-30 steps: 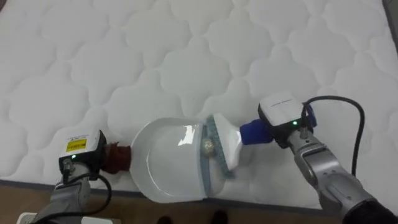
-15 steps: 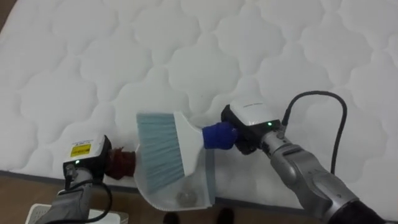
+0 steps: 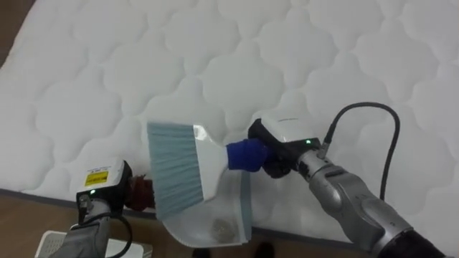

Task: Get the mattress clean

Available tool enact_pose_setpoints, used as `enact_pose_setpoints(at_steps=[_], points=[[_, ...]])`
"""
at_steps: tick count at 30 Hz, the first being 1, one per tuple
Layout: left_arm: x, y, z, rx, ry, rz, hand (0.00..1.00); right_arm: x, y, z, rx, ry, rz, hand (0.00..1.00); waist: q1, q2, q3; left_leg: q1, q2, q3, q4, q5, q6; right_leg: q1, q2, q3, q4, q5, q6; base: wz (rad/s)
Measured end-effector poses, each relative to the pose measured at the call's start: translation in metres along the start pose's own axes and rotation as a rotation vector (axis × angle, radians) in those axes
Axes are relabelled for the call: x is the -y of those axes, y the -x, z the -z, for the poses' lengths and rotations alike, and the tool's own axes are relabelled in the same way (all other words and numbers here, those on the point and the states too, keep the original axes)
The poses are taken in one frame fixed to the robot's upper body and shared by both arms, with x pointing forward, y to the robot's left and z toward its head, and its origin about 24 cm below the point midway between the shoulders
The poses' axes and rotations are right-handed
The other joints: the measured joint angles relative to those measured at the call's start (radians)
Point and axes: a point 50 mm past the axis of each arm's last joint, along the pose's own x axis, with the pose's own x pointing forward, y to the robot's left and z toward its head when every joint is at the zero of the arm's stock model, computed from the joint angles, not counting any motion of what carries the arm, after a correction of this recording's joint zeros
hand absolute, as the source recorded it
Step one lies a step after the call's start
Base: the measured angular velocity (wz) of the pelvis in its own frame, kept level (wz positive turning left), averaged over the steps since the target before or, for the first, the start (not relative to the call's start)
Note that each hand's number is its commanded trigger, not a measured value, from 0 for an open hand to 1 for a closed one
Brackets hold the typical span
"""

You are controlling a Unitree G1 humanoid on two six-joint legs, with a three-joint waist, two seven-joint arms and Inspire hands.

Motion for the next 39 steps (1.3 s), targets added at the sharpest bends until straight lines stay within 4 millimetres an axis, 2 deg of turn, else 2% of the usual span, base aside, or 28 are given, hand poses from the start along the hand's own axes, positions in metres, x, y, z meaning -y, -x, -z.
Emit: enact_pose_setpoints(at_steps=[5, 8, 12, 16, 17, 18, 19, 23, 25, 27, 31, 32, 34, 39], points=[[0.002, 0.001, 0.0, -0.001, 0.006, 0.002, 1.0, -0.001, 0.001, 0.009, -0.03, -0.124, 0.007, 1.0, -0.007, 0.001, 0.0, 0.009, 0.0, 0.0, -0.002, 0.0, 0.0, 0.006, -0.005, 0.002, 0.0, 0.0, 0.0, 0.0], [0.007, 0.005, -0.001, -0.003, 0.03, -0.002, 1.0, 0.002, 0.003, 0.02, -0.065, -0.24, 0.056, 1.0, -0.024, 0.001, 0.0, 0.018, -0.002, 0.006, -0.008, 0.001, 0.002, 0.011, -0.01, 0.003, 0.001, -0.003, 0.003, 0.0], [0.016, 0.011, 0.004, -0.034, 0.068, 0.019, 1.0, 0.003, 0.013, 0.051, -0.213, -0.425, 0.156, 1.0, -0.044, 0.0, 0.0002, 0.046, -0.004, 0.012, -0.018, 0.002, 0.003, 0.037, -0.013, 0.004, -0.005, -0.007, 0.008, 0.01], [0.01, 0.009, 0.008, -0.054, 0.113, -0.019, 1.0, 0.019, 0.024, 0.076, -0.32, -0.633, 0.339, 1.0, -0.066, -0.002, -0.0002, 0.068, -0.008, 0.017, -0.041, 0.005, 0.007, 0.052, -0.014, 0.007, -0.021, -0.009, 0.011, 0.0], [0.01, 0.009, 0.008, -0.056, 0.119, -0.023, 1.0, 0.02, 0.026, 0.079, -0.334, -0.656, 0.363, 0.7, -0.069, -0.002, -0.0004, 0.075, -0.008, 0.018, -0.044, 0.005, 0.007, 0.058, -0.013, 0.007, -0.022, -0.009, 0.011, 0.0], [0.009, 0.009, 0.01, -0.061, 0.129, -0.028, 1.0, 0.021, 0.03, 0.085, -0.36, -0.7, 0.399, 0.11, -0.078, -0.004, -0.0017, 0.094, -0.01, 0.018, -0.059, 0.007, 0.008, 0.075, -0.014, 0.007, -0.025, -0.009, 0.012, 0.0], [0.009, 0.01, 0.012, -0.072, 0.139, -0.032, 1.0, 0.02, 0.034, 0.091, -0.389, -0.737, 0.421, 0.0, -0.085, -0.005, -0.0025, 0.12, -0.011, 0.019, -0.072, 0.007, 0.008, 0.097, -0.012, 0.009, -0.034, -0.009, 0.013, -0.03], [0.01, 0.016, 0.014, -0.08, 0.169, -0.056, 1.0, 0.009, 0.05, 0.109, -0.496, -0.905, 0.486, 0.0, -0.106, -0.011, -0.0104, 0.19, -0.018, 0.016, -0.117, 0.011, 0.009, 0.163, -0.01, 0.007, -0.069, -0.012, 0.024, -0.01], [0.013, 0.023, 0.014, -0.091, 0.204, -0.066, 1.0, -0.001, 0.066, 0.119, -0.568, -1.007, 0.524, 0.0, -0.108, -0.017, -0.0194, 0.224, -0.017, 0.016, -0.135, 0.011, 0.009, 0.203, -0.003, 0.011, -0.1, -0.009, 0.031, -0.02], [0.013, 0.026, 0.015, -0.097, 0.225, -0.081, 1.0, -0.004, 0.073, 0.123, -0.597, -1.047, 0.548, 0.0, -0.11, -0.02, -0.0313, 0.242, -0.017, 0.016, -0.151, 0.011, 0.009, 0.216, 0.0, 0.012, -0.111, -0.008, 0.033, -0.07], [0.006, 0.027, 0.011, -0.082, 0.269, -0.129, 1.0, -0.002, 0.078, 0.128, -0.613, -1.097, 0.599, 0.0, -0.11, -0.018, -0.033, 0.315, -0.016, 0.027, -0.198, 0.012, 0.008, 0.272, 0.008, 0.026, -0.133, -0.007, 0.034, -0.07], [0.006, 0.028, 0.01, -0.085, 0.28, -0.136, 1.0, -0.001, 0.079, 0.128, -0.61, -1.105, 0.608, 0.0, -0.11, -0.017, -0.0358, 0.325, -0.015, 0.032, -0.203, 0.012, 0.008, 0.282, 0.011, 0.03, -0.141, -0.006, 0.036, -0.22], [0.006, 0.034, 0.014, -0.094, 0.306, -0.154, 1.0, 0.004, 0.084, 0.128, -0.599, -1.119, 0.643, 0.0, -0.108, -0.016, -0.0369, 0.365, -0.014, 0.038, -0.218, 0.012, 0.008, 0.321, 0.021, 0.039, -0.166, -0.003, 0.041, -0.15], [0.005, 0.039, 0.022, -0.122, 0.322, -0.173, 1.0, 0.013, 0.091, 0.132, -0.594, -1.126, 0.709, 0.0, -0.109, -0.013, -0.0386, 0.42, -0.014, 0.038, -0.239, 0.012, 0.008, 0.373, 0.022, 0.039, -0.181, -0.002, 0.043, 0.01]])
